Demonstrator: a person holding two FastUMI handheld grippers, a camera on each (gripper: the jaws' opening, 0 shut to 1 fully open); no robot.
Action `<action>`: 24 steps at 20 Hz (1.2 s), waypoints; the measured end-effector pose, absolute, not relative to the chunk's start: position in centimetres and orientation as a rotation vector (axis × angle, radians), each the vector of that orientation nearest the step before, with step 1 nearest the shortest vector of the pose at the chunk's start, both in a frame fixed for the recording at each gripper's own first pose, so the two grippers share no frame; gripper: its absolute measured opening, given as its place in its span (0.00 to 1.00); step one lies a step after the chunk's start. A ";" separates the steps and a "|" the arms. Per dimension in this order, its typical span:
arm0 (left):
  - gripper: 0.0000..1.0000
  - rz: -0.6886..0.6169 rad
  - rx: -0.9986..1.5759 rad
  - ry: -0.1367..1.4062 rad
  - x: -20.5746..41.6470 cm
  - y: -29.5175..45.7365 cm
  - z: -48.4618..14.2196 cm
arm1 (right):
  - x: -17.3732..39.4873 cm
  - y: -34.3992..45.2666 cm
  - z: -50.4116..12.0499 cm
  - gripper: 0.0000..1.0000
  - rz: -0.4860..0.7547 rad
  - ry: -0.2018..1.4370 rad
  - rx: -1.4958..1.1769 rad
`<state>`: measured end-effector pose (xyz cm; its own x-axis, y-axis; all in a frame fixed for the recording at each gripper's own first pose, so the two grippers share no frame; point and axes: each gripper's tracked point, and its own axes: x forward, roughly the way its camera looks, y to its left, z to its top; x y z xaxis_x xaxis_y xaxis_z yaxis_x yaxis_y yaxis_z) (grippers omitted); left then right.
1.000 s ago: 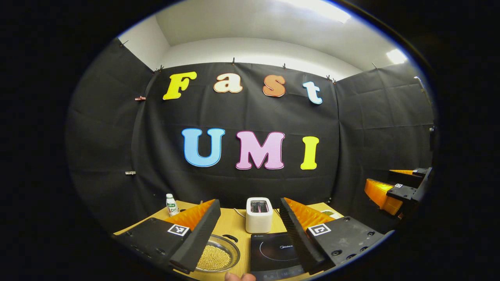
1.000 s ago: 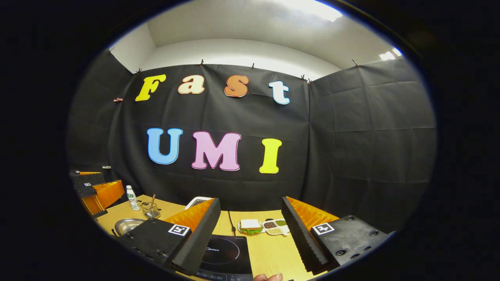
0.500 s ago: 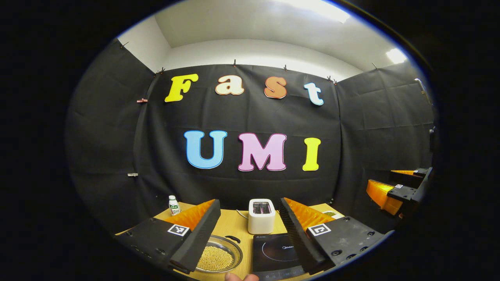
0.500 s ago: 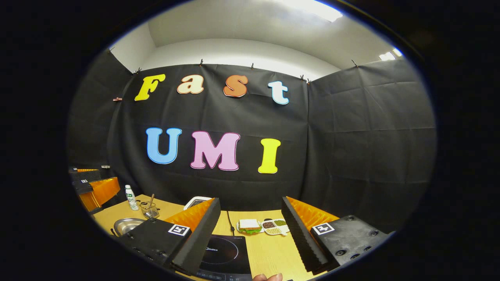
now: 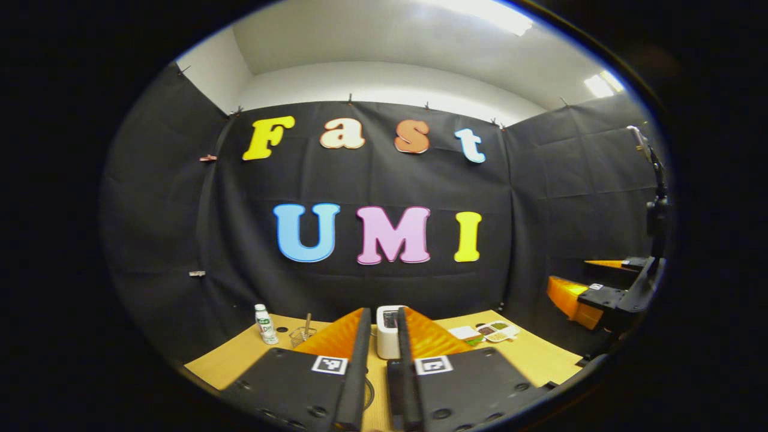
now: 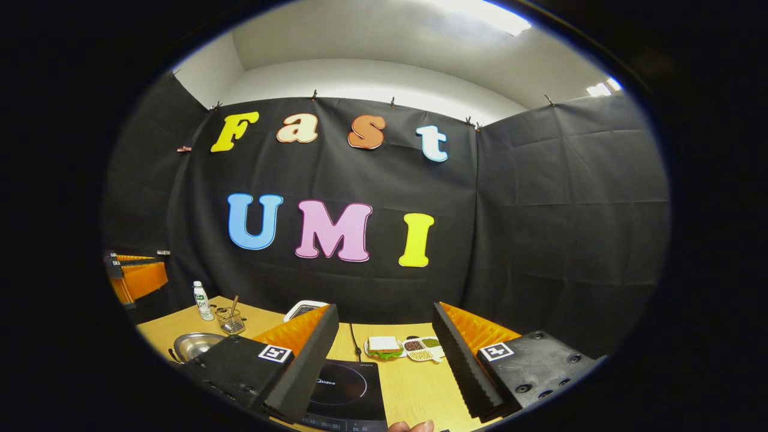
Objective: First push the handle of the pot to place it horizontally, then grasp the pot with both hands and set it on the induction cooktop.
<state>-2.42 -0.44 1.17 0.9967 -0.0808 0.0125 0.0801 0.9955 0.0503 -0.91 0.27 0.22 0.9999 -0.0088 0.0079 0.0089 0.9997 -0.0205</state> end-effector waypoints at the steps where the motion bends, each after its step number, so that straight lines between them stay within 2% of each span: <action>1: 0.20 -0.083 0.063 -0.014 -2.6 -0.5 1.3 | -1.0 0.3 0.2 0.98 -0.008 -0.008 -0.022; 2: 0.06 -0.085 0.073 -0.008 -3.0 0.0 1.1 | -0.9 0.5 0.2 0.98 -0.006 -0.007 -0.024; 3: 0.05 -0.106 0.073 0.010 -3.0 -0.4 0.6 | -0.9 0.5 0.2 0.98 -0.005 -0.005 -0.025; 10: 0.05 -0.142 0.045 0.277 -4.7 0.9 -7.7 | -1.2 0.7 -0.2 0.98 -0.005 0.002 -0.018; 19: 0.05 -0.158 0.024 0.718 -8.8 5.4 -20.3 | -1.4 1.7 -1.1 0.98 0.000 0.021 -0.029; 24: 0.05 -0.191 -0.019 0.967 -11.0 9.2 -25.2 | -1.6 2.2 -1.0 0.98 -0.012 0.021 -0.039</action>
